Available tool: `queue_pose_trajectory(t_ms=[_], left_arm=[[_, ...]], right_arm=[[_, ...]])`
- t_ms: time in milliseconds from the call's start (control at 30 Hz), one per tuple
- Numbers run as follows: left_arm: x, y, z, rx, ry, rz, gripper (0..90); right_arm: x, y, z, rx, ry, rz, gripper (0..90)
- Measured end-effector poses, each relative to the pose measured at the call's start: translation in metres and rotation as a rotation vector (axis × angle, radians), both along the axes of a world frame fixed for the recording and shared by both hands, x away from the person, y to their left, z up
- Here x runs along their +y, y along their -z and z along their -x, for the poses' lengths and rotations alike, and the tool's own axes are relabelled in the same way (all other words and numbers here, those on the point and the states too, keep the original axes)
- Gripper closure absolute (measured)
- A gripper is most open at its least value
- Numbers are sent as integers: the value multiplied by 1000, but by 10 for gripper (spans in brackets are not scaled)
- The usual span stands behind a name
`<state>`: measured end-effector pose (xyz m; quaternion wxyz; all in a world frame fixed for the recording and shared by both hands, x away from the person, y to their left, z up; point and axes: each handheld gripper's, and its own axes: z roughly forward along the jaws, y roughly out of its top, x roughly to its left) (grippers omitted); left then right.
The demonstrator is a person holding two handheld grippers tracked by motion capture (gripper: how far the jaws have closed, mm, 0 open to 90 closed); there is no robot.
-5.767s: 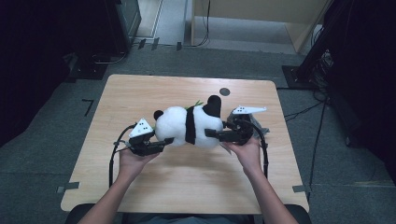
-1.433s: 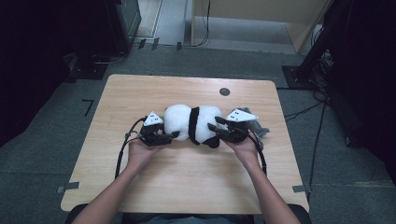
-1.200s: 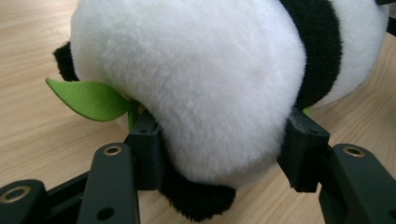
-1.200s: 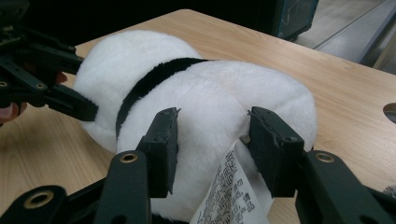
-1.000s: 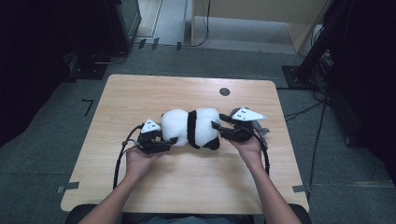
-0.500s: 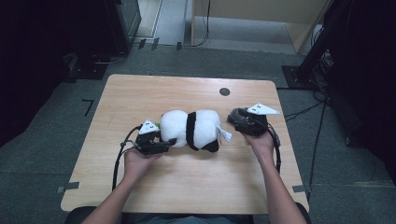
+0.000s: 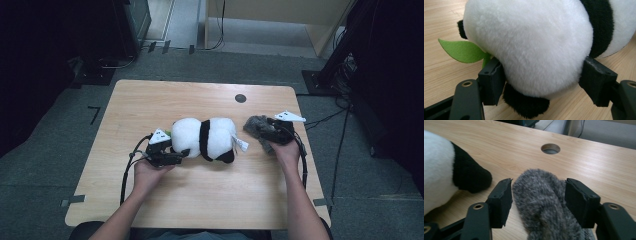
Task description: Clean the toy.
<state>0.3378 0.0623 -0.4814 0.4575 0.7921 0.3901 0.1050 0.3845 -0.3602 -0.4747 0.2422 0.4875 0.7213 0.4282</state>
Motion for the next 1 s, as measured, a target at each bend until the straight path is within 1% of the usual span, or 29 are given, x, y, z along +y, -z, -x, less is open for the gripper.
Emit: queue_pose_trajectory(t_ms=[233, 333, 467, 567, 733, 767, 800, 833, 867, 933, 1000], left_arm=[[1, 2, 0, -4, 1, 12, 245], [1, 2, -1, -3, 2, 15, 238], [1, 3, -1, -5, 1, 15, 232], [1, 3, -1, -5, 2, 15, 230], [1, 3, -1, -6, 2, 16, 229], [1, 3, -1, -6, 2, 16, 229], [1, 3, -1, -6, 2, 17, 228], [1, 3, -1, -5, 2, 17, 228], [2, 3, -1, -4, 3, 17, 228], [2, 4, -2, -4, 3, 19, 227], [2, 4, -2, -6, 3, 22, 226]], right_arm=[[-6, 9, -4, 39, 18, -31, 381], [-7, 14, -5, 58, 20, -4, 382], [-6, 19, -6, 77, 16, 20, 417], [-6, 23, -7, 88, 11, 38, 460], [-7, 28, -8, 111, 10, 54, 564], [-7, 28, -9, 119, 16, 64, 623], [-7, 28, -9, 123, 21, 82, 662], [-7, 29, -9, 124, 24, 90, 676], [-8, 29, -9, 131, 26, 84, 697], [-9, 27, -9, 132, 27, 90, 731], [-9, 22, -8, 120, 26, 96, 743]])
